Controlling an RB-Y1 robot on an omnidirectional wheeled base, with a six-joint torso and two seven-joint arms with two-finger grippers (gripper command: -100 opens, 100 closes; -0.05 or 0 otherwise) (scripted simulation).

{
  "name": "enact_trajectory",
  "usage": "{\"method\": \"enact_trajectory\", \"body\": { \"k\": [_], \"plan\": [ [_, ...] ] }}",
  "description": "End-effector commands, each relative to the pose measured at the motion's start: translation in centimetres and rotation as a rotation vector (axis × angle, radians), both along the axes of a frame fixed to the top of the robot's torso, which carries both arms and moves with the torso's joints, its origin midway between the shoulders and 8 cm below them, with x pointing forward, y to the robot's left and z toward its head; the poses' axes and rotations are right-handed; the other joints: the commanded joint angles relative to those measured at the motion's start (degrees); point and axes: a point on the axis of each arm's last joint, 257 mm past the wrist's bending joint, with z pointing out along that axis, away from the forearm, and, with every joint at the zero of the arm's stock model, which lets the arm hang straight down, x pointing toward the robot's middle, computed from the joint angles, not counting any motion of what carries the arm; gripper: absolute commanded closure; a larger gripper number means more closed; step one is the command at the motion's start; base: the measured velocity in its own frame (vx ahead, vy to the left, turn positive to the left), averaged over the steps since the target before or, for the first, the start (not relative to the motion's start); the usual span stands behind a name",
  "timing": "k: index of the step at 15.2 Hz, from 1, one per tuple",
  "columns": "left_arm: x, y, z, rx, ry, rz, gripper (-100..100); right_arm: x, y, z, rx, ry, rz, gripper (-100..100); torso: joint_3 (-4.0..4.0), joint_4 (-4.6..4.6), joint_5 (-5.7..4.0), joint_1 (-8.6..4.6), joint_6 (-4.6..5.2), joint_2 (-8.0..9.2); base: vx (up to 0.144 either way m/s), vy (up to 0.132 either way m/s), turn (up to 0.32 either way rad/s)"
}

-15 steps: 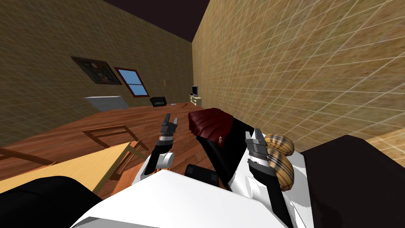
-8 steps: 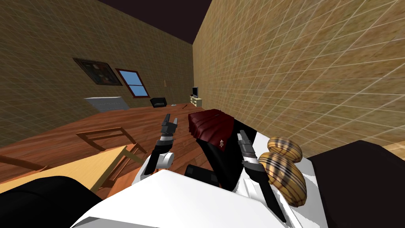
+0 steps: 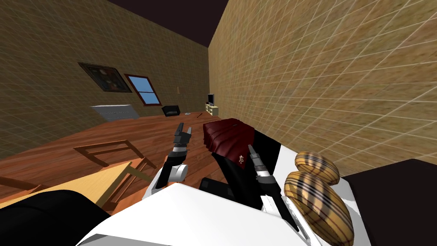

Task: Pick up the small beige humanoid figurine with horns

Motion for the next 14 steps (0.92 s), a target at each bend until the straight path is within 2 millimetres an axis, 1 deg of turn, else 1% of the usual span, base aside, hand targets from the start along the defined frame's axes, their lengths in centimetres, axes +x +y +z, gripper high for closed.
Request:
{"method": "enact_trajectory", "body": {
  "k": [1,2,3,4,5,6,7,8,9,10,11,12,13,14],
  "plan": [
    [0.0,0.0,0.0,0.000,0.000,0.000,0,0.1,1.0,-2.6,-0.086,0.039,0.033,-100,0.00,0.00,0.00,0.00,0.00,0.00,0.153,0.040,0.012],
    [0.0,0.0,0.0,0.000,0.000,0.000,0,0.1,0.9,-3.0,-0.087,0.047,0.031,-100,-0.01,-0.01,0.00,-0.01,0.00,-0.02,0.133,0.024,0.008],
    [0.0,0.0,0.0,0.000,0.000,0.000,0,-0.1,1.4,-5.0,-0.147,0.077,0.054,-100,0.00,0.00,0.00,-0.04,0.00,0.01,0.133,0.019,0.015],
    [0.0,0.0,0.0,0.000,0.000,0.000,0,-0.1,1.4,-5.0,-0.147,0.078,0.053,-100,0.01,0.00,-0.01,-0.08,-0.01,0.01,0.122,0.024,0.017],
    [0.0,0.0,0.0,0.000,0.000,0.000,0,-0.4,1.9,-6.9,-0.209,0.104,0.078,-100,0.02,0.01,-0.01,-0.08,0.00,0.05,0.120,0.025,0.015],
    [0.0,0.0,0.0,0.000,0.000,0.000,0,-0.4,1.8,-7.1,-0.210,0.108,0.077,-100,0.03,0.01,-0.02,-0.07,0.00,0.07,0.113,0.029,0.014],
    [0.0,0.0,0.0,0.000,0.000,0.000,0,-0.8,2.1,-9.3,-0.275,0.139,0.102,-100,0.05,0.02,-0.01,-0.06,0.00,0.10,0.120,0.030,0.011],
    [0.0,0.0,0.0,0.000,0.000,0.000,0,-0.8,2.1,-9.3,-0.275,0.139,0.102,-100,0.05,0.02,-0.01,-0.06,0.00,0.10,0.121,0.019,0.011],
    [0.0,0.0,0.0,0.000,0.000,0.000,0,-1.2,2.5,-11.1,-0.341,0.159,0.130,-100,0.06,0.02,-0.01,-0.08,0.01,0.10,0.145,0.020,0.016],
    [0.0,0.0,0.0,0.000,0.000,0.000,0,-1.3,2.3,-11.5,-0.343,0.169,0.128,-100,0.03,0.01,-0.02,-0.08,0.01,0.05,0.144,0.027,0.013],
    [0.0,0.0,0.0,0.000,0.000,0.000,0,-1.9,2.4,-13.5,-0.412,0.194,0.155,-100,0.01,0.00,-0.01,-0.07,0.00,0.03,0.144,0.027,0.016],
    [0.0,0.0,0.0,0.000,0.000,0.000,0,-1.9,2.3,-13.7,-0.413,0.198,0.155,-100,0.01,0.00,-0.01,-0.07,0.01,0.02,0.131,0.028,0.010],
    [0.0,0.0,0.0,0.000,0.000,0.000,0,-2.7,2.2,-15.9,-0.484,0.226,0.182,-100,0.02,0.00,-0.01,-0.06,0.01,0.05,0.129,0.047,0.018],
    [0.0,0.0,0.0,0.000,0.000,0.000,0,-2.7,2.2,-16.0,-0.484,0.227,0.182,-100,0.02,0.01,-0.01,-0.02,0.00,0.05,0.122,0.043,0.013]
  ]
}}
